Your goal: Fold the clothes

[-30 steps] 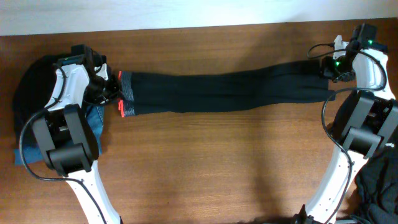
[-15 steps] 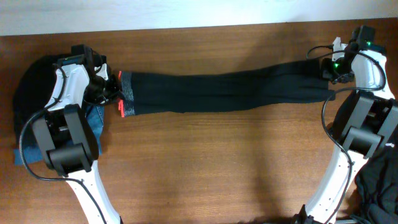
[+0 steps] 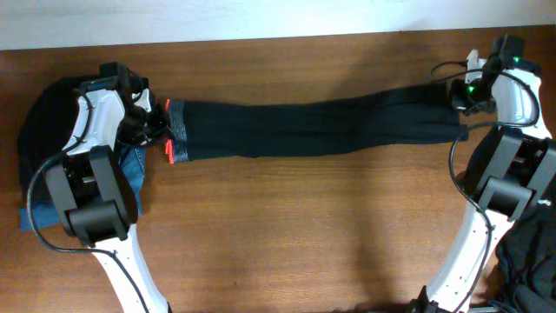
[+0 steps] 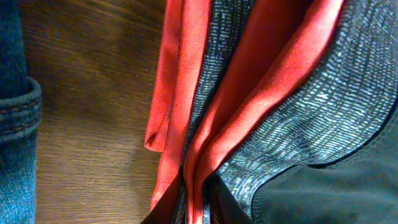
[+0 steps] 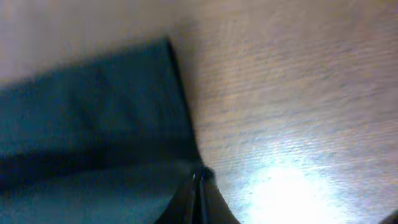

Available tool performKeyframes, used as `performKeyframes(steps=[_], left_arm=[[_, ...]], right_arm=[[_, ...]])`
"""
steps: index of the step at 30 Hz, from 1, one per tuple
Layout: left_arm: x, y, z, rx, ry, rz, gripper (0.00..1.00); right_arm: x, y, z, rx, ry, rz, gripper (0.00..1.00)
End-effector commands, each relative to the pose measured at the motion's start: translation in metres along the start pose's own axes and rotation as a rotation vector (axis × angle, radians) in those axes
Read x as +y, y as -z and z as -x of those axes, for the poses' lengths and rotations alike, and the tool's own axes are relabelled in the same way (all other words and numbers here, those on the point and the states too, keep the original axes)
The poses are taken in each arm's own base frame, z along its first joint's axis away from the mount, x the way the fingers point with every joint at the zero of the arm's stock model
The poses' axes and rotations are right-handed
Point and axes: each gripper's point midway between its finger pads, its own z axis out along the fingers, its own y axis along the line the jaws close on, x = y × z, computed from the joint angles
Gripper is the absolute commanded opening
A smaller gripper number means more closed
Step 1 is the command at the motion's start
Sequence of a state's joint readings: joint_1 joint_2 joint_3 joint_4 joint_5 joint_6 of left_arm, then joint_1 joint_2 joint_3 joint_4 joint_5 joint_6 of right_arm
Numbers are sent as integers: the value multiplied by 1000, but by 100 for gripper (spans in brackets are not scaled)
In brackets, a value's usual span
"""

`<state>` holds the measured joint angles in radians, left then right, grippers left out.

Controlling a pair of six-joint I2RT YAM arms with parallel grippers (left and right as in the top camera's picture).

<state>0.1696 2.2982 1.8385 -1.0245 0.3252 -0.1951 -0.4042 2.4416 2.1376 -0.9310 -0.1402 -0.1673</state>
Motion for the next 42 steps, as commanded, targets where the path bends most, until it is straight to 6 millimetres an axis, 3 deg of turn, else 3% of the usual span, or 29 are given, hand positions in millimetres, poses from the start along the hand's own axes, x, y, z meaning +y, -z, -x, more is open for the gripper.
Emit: performKeyframes(steps=[1, 5, 17, 23, 25, 30, 42], left_arm=[[-6, 20, 9, -57, -29, 1, 13], [-6, 20, 9, -57, -30, 0, 13], [-7, 21, 11, -65, -32, -1, 13], [-7, 21, 11, -66, -32, -2, 13], [-7, 21, 11, -66, -33, -2, 13], [-7, 21, 11, -66, -33, -2, 13], [-7, 21, 12, -67, -33, -2, 13]], right_arm=[[-6, 26, 37, -115, -59, -23, 4], [-7, 40, 57, -181, -50, -31, 4], [-9, 33, 65, -217, -71, -32, 5], [-9, 12, 56, -180, -101, -21, 68], [-9, 6, 48, -150, -105, -18, 77], [-11, 3, 29, -74, -120, -12, 88], [-5, -17, -3, 27, -113, 32, 90]])
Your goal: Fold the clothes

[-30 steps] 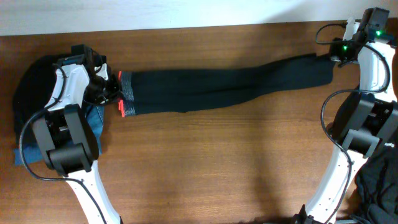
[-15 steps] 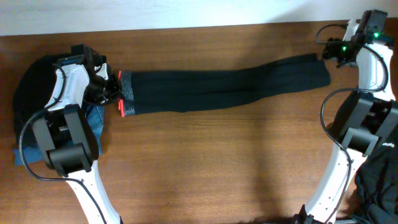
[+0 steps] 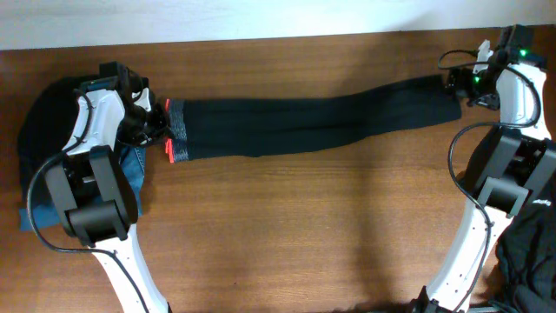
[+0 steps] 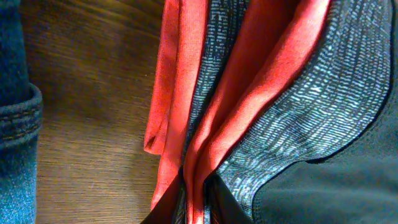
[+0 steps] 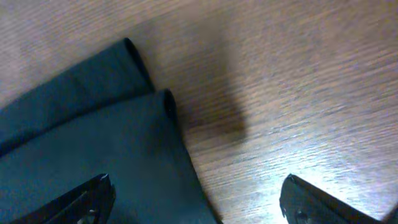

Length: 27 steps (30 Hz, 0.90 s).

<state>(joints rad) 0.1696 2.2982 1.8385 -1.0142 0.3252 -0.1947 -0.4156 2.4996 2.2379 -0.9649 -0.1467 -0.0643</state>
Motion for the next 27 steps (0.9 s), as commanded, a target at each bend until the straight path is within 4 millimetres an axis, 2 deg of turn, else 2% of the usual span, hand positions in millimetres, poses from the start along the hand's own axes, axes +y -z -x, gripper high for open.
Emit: performKeyframes(steps=[1, 10, 15, 17, 21, 23, 25, 27], left_arm=[[-6, 20, 9, -57, -30, 0, 13], [-6, 20, 10, -57, -29, 0, 13], [-6, 20, 9, -57, -29, 0, 13], [-6, 20, 9, -57, -30, 0, 13], [-6, 20, 9, -57, -29, 0, 13], [-6, 20, 9, -57, -29, 0, 13], [-6, 20, 9, -57, -29, 0, 13], [-6, 20, 9, -56, -29, 0, 13]], right_arm=[[4, -18, -17, 43, -2, 44, 90], [28, -39, -27, 33, -3, 194, 89], [38, -46, -34, 52, 5, 218, 79], [43, -49, -36, 62, 11, 221, 71], [51, -50, -36, 62, 26, 225, 30], [52, -50, -35, 60, 29, 226, 16], [52, -50, -35, 60, 29, 226, 6], [51, -50, -36, 61, 27, 225, 3]])
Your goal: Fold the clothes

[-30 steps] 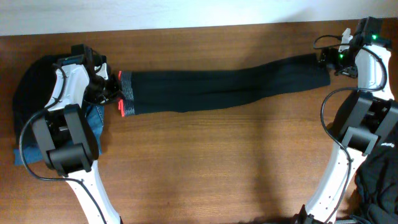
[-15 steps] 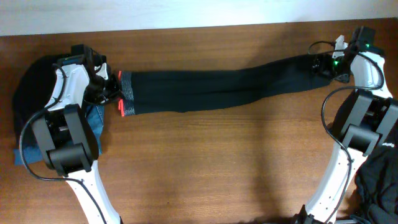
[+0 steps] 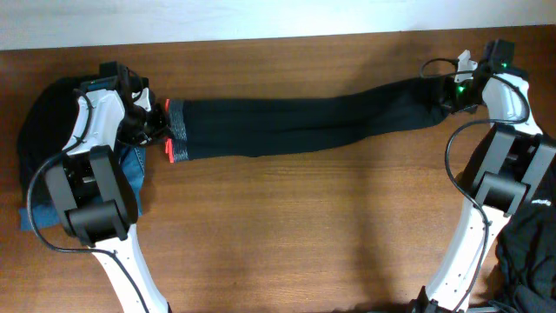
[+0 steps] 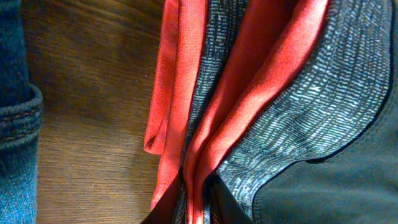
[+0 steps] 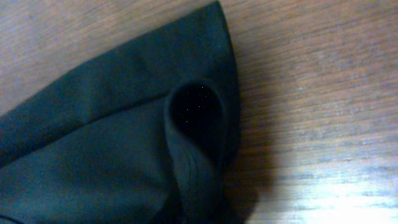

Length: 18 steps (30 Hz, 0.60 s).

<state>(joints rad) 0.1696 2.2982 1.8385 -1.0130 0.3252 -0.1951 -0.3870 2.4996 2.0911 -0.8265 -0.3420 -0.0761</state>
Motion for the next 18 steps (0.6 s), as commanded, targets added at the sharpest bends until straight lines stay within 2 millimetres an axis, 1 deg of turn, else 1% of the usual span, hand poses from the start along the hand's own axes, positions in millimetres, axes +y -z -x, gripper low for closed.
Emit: performKeyframes(steps=[1, 4, 7, 10, 13, 15, 18], left_arm=[[-6, 20, 9, -55, -29, 0, 13], [-6, 20, 9, -55, -29, 0, 13], [-9, 20, 8, -51, -29, -14, 13], [-26, 23, 6, -38, -35, -108, 13], [-45, 32, 6, -55, -111, -190, 22], [-55, 40, 8, -83, -158, -203, 27], [-72, 55, 8, -123, -239, -212, 40]], right_arm=[[1, -19, -19, 60, -21, 20, 4], [-3, -12, -20, 72, -38, 17, 4], [-13, 5, -19, 81, -63, -6, 4], [-22, 24, -15, 81, -82, -33, 4], [-33, 47, -13, 80, -103, -71, 4], [-41, 60, -11, 71, -117, -91, 4], [-57, 75, -12, 71, -144, -127, 4]])
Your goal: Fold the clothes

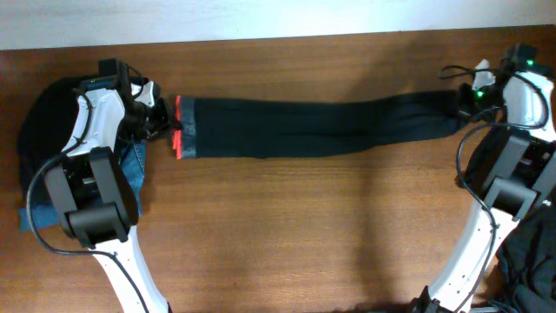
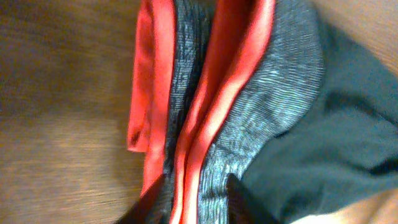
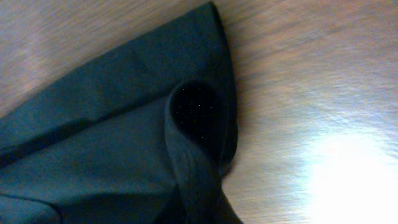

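Note:
Dark leggings [image 1: 313, 128] lie stretched in a long band across the table. Their red and grey waistband [image 1: 183, 127] is at the left, and the leg cuffs [image 1: 452, 109] are at the right. My left gripper [image 1: 163, 122] is shut on the waistband. In the left wrist view the red and grey layers [image 2: 211, 112] run down between the fingers of the left gripper [image 2: 194, 205]. My right gripper [image 1: 472, 97] is shut on the cuffs. In the right wrist view a rolled cuff opening [image 3: 194, 112] sits just above the right gripper [image 3: 208, 208].
Blue jeans [image 1: 132, 167] and a black garment [image 1: 42, 122] lie at the left edge under my left arm. More black cloth [image 1: 530, 252] hangs at the lower right. Bare wood tabletop [image 1: 304, 226] lies in front of the leggings.
Both grippers have shifted to the right with the leggings. The waistband now lies slightly farther right and back, and the band of cloth is straighter. Both holds are unchanged.
At first each gripper held one end of the stretched leggings. Then my right gripper was open beside the loose cuffs, while the left kept the waistband. After that the right was shut on the cuffs again. Now the garment lies straighter, shifted right.

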Available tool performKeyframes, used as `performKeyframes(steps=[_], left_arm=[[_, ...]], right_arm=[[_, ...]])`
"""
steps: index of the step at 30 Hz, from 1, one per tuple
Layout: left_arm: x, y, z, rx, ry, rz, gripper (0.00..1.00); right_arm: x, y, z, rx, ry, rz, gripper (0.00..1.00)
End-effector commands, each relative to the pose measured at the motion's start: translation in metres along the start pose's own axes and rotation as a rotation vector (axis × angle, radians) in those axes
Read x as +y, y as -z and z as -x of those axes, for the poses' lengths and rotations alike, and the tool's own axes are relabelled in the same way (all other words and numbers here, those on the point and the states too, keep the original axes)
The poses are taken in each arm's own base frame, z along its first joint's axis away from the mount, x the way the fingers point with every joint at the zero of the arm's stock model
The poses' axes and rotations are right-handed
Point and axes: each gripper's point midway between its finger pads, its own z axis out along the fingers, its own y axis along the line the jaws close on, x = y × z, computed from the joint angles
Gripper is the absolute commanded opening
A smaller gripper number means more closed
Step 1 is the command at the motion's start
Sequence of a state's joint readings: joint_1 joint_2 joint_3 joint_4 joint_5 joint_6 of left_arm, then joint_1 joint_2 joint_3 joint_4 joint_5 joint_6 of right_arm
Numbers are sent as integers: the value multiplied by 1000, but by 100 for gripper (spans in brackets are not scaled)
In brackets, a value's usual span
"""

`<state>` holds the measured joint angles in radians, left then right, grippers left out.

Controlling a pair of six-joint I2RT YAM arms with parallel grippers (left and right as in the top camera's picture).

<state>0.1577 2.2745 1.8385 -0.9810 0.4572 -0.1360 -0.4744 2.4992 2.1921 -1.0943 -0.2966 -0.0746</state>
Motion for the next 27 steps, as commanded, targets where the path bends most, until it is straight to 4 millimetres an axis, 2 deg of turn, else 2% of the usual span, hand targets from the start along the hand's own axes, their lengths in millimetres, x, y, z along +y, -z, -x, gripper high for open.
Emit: performKeyframes(steps=[1, 3, 4, 7, 9, 12, 15, 18, 21, 27], left_arm=[[-51, 43, 9, -100, -182, -73, 43], [-62, 47, 7, -109, -226, -76, 48], [-71, 50, 5, -115, -262, -80, 52], [-79, 49, 3, -114, -281, -80, 52], [-81, 48, 2, -110, -284, -81, 52], [-81, 48, 1, -110, -285, -81, 52], [-76, 48, 3, -115, -284, -53, 52], [-69, 48, 5, -121, -281, -7, 52], [-68, 48, 6, -123, -280, 0, 52], [-67, 48, 6, -124, -281, 5, 52]], right_arm=[[-23, 40, 13, -63, -27, -84, 4], [-37, 46, 9, -53, -45, -130, 4], [-51, 53, 7, -44, -60, -183, 4], [-68, 67, 7, -50, -79, -249, 4], [-72, 81, 12, -70, -86, -257, 4], [-65, 102, 20, -101, -82, -246, 4], [-47, 119, 23, -113, -55, -240, 4], [-17, 126, 24, -106, -10, -215, 4], [21, 120, 19, -72, 68, -194, 4], [107, 96, -7, 35, 249, -159, 4]])
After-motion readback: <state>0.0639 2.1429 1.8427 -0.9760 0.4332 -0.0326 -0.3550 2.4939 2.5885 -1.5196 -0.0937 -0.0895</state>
